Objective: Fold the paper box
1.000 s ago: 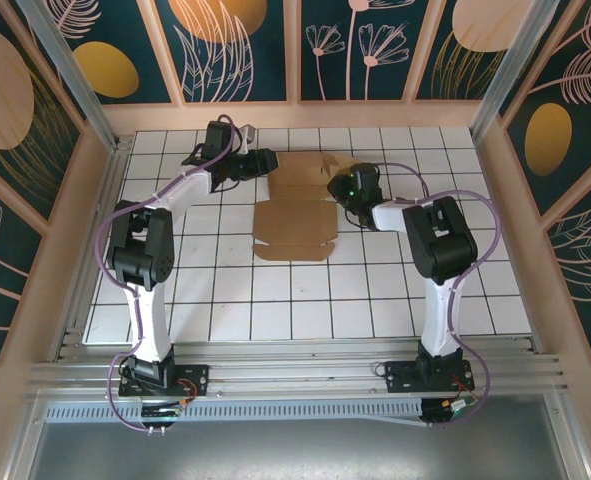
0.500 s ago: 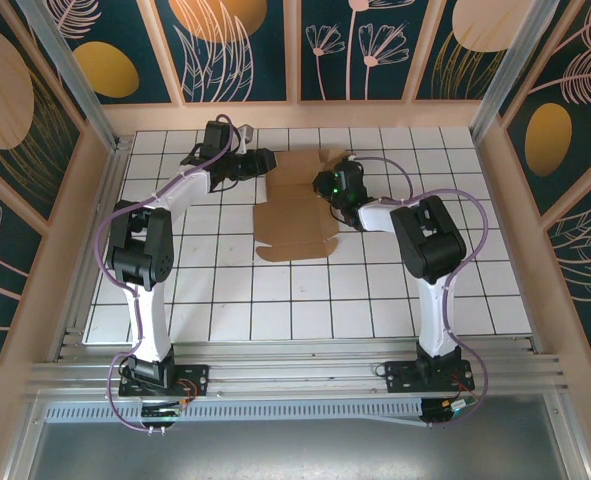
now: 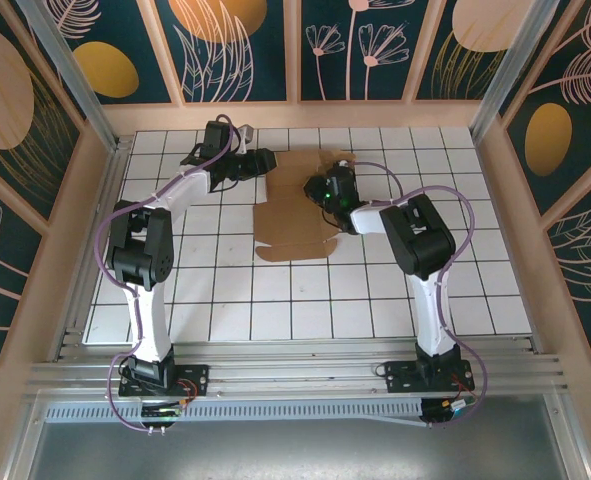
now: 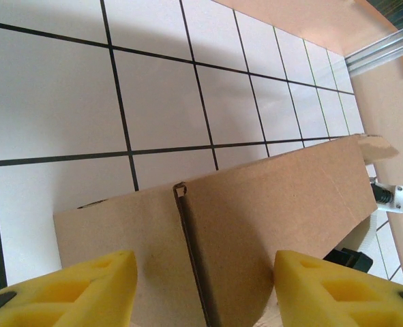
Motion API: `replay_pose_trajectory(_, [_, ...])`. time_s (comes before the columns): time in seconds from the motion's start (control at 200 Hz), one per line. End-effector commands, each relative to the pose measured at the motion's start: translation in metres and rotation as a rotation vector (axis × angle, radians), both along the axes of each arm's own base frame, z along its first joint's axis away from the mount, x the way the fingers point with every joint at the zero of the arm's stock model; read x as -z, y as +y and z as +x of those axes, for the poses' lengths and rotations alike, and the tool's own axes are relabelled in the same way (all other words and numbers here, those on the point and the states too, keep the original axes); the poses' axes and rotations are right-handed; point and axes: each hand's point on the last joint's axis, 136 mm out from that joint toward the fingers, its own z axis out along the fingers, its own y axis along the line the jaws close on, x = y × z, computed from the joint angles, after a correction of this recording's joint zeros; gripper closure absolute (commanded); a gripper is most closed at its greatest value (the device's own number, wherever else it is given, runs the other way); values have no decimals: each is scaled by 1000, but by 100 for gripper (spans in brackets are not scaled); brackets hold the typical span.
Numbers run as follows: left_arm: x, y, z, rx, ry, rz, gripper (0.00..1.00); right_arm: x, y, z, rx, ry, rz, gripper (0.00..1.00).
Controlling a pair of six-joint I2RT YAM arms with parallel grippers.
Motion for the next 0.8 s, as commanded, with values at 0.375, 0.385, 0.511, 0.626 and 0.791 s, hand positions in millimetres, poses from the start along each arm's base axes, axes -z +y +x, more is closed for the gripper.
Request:
replay_pose_trajectory(0.375, [11,11,-2,-18,34,101,45,-79,-39,-51,-45,-132,-126,58])
replay_pose_trajectory(0.385, [11,11,-2,-17,36,100,45,-81,-41,-53,-48,-138,-133,57])
replay_pose_trajectory(0.511, [9,6,-2,-5,48,75,45,-103,-68,-67,-96,-237,-261,46])
replay_pose_trajectory(0.626, [9,9,2,-10,45,104,45,-114,-104,-62,-161,-310,-357,28])
replay_pose_trajectory(0.791, [21,12,4,-24,89,82,45,-108,-146,-25,-215,-335,-431,11])
